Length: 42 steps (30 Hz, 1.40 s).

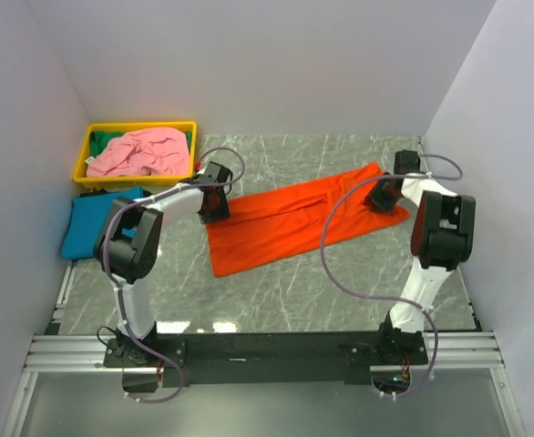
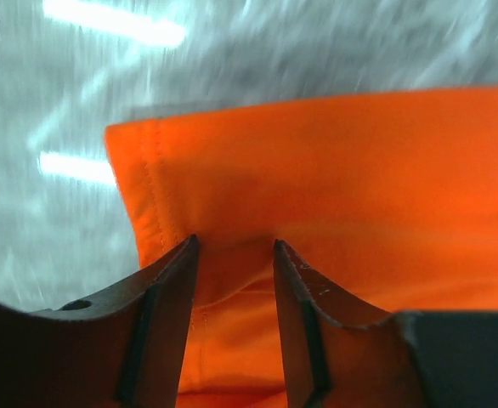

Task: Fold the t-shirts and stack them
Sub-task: Fold the tshirt

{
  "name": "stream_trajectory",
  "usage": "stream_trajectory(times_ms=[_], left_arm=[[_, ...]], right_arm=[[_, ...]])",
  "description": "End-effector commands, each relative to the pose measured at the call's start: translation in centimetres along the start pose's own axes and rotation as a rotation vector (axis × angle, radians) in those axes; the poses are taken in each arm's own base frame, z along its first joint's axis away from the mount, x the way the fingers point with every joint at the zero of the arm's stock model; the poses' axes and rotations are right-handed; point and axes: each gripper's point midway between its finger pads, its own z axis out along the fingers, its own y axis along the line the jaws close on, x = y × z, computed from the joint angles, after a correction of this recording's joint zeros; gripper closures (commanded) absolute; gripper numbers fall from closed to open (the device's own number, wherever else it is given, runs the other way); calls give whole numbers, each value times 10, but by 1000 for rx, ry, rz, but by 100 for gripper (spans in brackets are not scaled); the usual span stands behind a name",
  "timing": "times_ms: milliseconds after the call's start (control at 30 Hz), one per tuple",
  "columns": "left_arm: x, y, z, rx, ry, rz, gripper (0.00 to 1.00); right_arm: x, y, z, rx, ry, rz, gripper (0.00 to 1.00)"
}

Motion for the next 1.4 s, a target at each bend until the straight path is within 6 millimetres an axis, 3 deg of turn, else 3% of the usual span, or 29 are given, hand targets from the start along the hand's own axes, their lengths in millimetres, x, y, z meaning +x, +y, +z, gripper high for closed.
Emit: stream_trajectory(times_ms=[0,33,67,133,167,233,267,333,367,433,500,567,633,667,700,733,767,800,867,900,933,967,1000,1033,1133,1200,1367], left_arm=[[72,19,-12,-14,242,-68,52],[74,17,-22,5,246,-100,52],[90,24,-25,4,283,-109,52],[97,18,-41,68,301,-156,51],[115,24,-44,66,335,-159,50],[129,13,-59,130,361,-162,49],[144,15,-62,133,395,-156,47],[159,8,-71,161,431,-150,45],[177,2,-78,188,480,-125,44],[188,-7,-85,221,512,-117,42],[200,-15,-92,250,543,-93,41],[202,-25,-101,283,544,-71,38],[197,-31,-110,296,515,-52,34],[193,-30,-113,282,503,-50,33],[187,-27,-113,264,470,-53,31],[178,-27,-121,273,432,-63,29],[170,-27,-125,271,401,-67,26],[166,-23,-128,254,380,-70,25],[145,-20,-137,247,289,-70,12],[141,-14,-139,222,269,-66,7],[131,-10,-141,209,222,-60,4],[123,-6,-142,195,193,-66,1],[116,-3,-146,193,165,-58,1],[107,3,-144,172,127,-63,0],[81,21,-140,143,61,-74,1],[65,34,-137,121,16,-60,1],[18,76,-130,17,-121,-88,3]], right_arm=[[-1,24,8,-2,61,-72,58],[4,24,19,6,96,-73,58],[-9,40,18,-24,83,-86,58],[3,47,33,-7,149,-113,58],[-10,65,31,-32,123,-139,58],[1,78,45,-19,167,-182,58],[-18,99,42,-50,122,-204,58],[-19,105,59,-40,136,-218,58],[-39,123,56,-73,81,-229,58],[-46,125,72,-69,77,-237,58],[-64,144,69,-126,23,-259,58],[-59,162,67,-171,12,-298,57],[-74,180,40,-226,-78,-349,57],[-63,169,41,-210,-64,-358,57],[-68,178,31,-239,-115,-395,57],[-75,192,-3,-277,-177,-423,56],[-63,180,-3,-262,-161,-438,55],[-68,194,-33,-304,-226,-497,55],[-43,190,-44,-299,-219,-573,55],[-44,198,-70,-321,-280,-643,55],[-26,207,-76,-332,-282,-699,55],[-11,198,-73,-308,-267,-730,54],[-8,202,-84,-307,-301,-781,54],[14,206,-81,-316,-276,-824,54],[26,210,-76,-274,-286,-882,55],[39,211,-61,-245,-252,-913,57],[47,223,-39,-210,-236,-980,59]])
